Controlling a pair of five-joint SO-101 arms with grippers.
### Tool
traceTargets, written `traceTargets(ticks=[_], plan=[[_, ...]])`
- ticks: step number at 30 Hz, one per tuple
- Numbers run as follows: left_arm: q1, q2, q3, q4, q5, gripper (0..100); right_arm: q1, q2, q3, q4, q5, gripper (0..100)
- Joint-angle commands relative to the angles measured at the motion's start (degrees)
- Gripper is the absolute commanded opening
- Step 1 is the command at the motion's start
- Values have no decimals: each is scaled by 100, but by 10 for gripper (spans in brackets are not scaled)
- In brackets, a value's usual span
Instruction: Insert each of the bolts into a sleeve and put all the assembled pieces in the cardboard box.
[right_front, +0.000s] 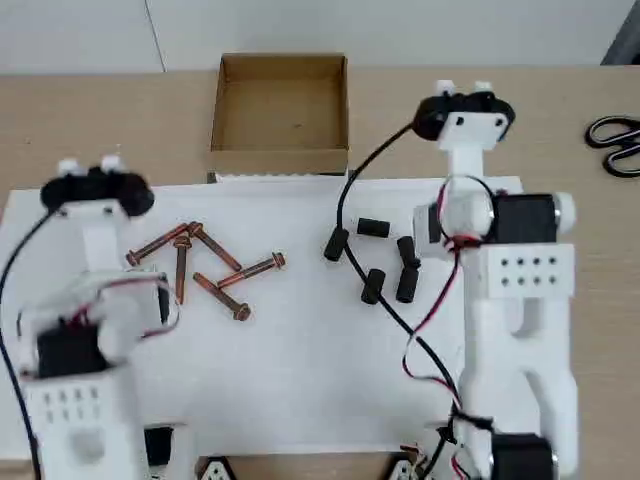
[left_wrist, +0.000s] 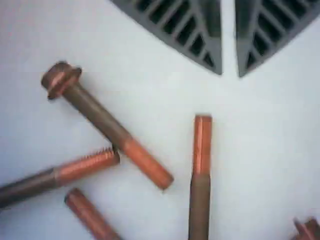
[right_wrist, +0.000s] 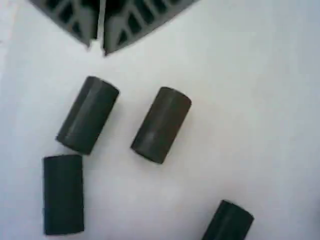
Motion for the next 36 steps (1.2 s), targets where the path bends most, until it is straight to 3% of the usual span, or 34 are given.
traceTargets(ticks=[1,5,15,21,36], plan=[[70,1916,-1244,554,-536,6,-180,356,-273,40,545,9],[-9,3226,-2018,598,-1512,7,-189,804,-281,31,941,16],[-149,4018,-2756,563,-1468,11,-171,1789,-290,-198,1829,121],[-123,4176,-2756,563,-1468,182,-163,2167,-316,-462,2268,122],[-114,4220,-2756,316,-1477,198,-136,3697,-1688,-444,2268,122]])
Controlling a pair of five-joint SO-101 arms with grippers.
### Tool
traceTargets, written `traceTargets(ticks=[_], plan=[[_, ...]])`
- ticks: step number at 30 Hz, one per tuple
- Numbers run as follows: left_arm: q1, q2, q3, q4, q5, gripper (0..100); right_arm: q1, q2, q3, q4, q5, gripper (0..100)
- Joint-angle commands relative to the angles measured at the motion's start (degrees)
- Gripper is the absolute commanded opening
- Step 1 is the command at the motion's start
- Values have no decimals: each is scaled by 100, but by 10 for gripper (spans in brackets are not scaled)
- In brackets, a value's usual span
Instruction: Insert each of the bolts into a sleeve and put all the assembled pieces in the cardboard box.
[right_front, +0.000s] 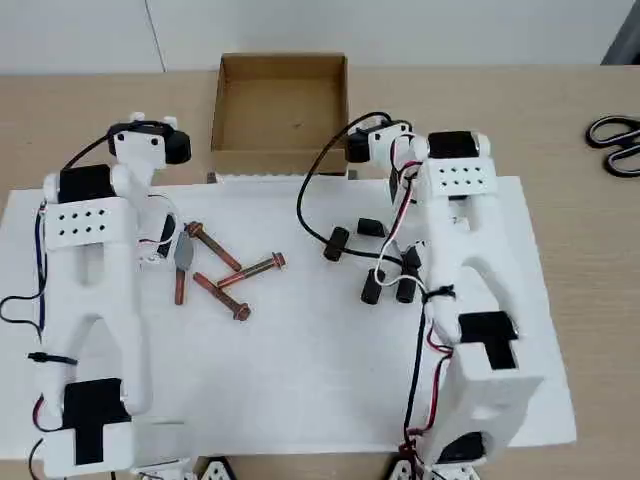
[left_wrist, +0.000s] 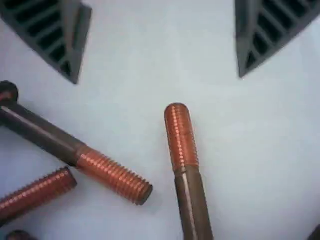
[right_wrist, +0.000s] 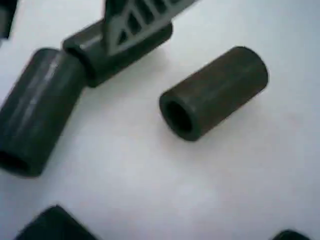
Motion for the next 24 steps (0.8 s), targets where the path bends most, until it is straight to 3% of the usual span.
traceTargets(ticks=[1,24], plan=[[-9,-18,-215,-97,-26,198,13,127,-343,-31,18,122],[-9,-9,-207,-62,-26,199,-84,1218,-343,-681,-158,122]])
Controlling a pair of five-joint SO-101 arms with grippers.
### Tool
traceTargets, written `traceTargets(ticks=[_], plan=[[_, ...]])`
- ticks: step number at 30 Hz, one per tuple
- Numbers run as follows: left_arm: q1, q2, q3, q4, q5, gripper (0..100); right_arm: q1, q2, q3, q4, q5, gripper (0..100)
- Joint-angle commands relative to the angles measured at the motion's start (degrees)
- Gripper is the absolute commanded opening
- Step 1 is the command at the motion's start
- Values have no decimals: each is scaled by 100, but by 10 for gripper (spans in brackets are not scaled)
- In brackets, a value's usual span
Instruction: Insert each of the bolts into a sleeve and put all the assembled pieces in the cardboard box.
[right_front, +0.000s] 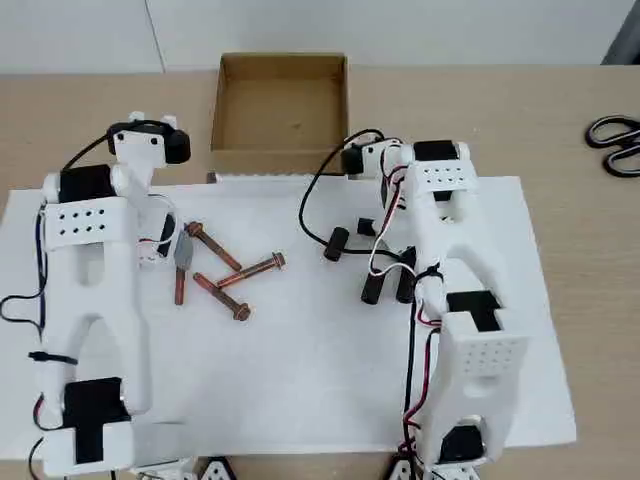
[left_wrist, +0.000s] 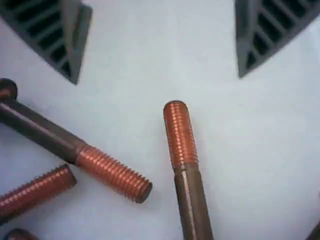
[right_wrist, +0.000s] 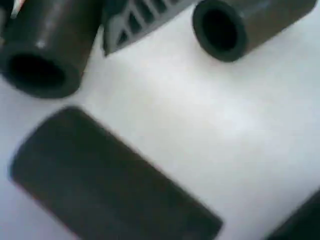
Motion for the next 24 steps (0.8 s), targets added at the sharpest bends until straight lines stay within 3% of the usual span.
traceTargets(ticks=[1,9,13,17,24], plan=[[-9,-26,-207,-62,-35,199,-40,66,-185,-189,-62,122],[-18,-26,189,-185,-35,199,-40,409,-185,-312,-62,117],[-18,-35,347,-281,-35,199,-31,453,-202,-303,-62,6],[-18,-79,312,-290,-35,194,-31,268,-360,-92,-53,9],[-9,-44,127,-308,-35,28,-31,-1033,-668,681,-53,7]])
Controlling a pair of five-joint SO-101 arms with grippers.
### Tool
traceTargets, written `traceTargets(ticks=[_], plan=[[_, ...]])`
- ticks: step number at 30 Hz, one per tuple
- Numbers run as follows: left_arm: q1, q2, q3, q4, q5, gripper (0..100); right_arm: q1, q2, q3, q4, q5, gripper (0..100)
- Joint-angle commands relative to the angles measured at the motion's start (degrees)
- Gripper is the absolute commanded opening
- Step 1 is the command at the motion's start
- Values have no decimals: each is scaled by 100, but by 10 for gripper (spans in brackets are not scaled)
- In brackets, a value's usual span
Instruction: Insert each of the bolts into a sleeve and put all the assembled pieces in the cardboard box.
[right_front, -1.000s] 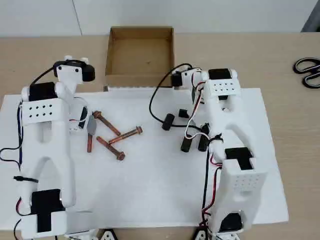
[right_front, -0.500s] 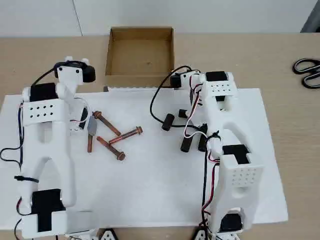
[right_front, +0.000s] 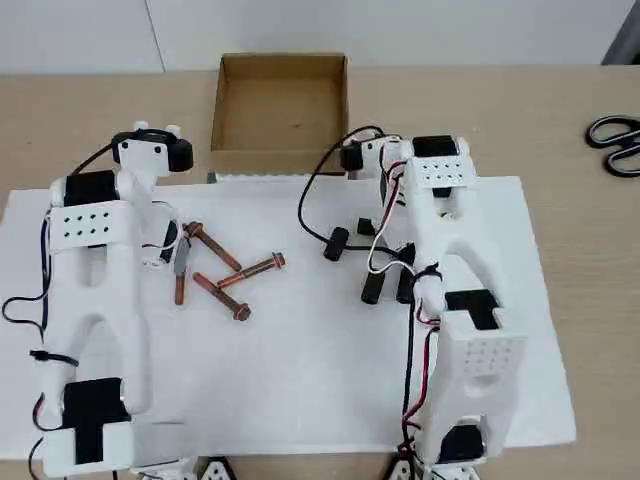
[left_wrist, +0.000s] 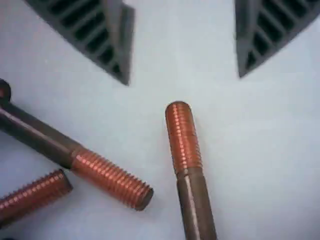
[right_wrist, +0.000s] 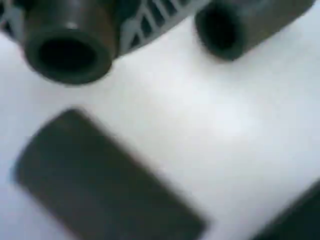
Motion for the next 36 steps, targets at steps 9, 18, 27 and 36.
traceTargets(ticks=[9,18,27,36], plan=[[0,-26,-1209,510,0,6,505,-2185,-290,699,-202,2],[1029,352,-1376,492,-1776,92,1305,-2976,976,673,-202,2],[1143,2136,-2976,774,-2743,117,1789,-3626,1960,646,-185,3],[1670,2840,-3556,809,-2936,119,1833,-3697,2277,646,-202,3]])
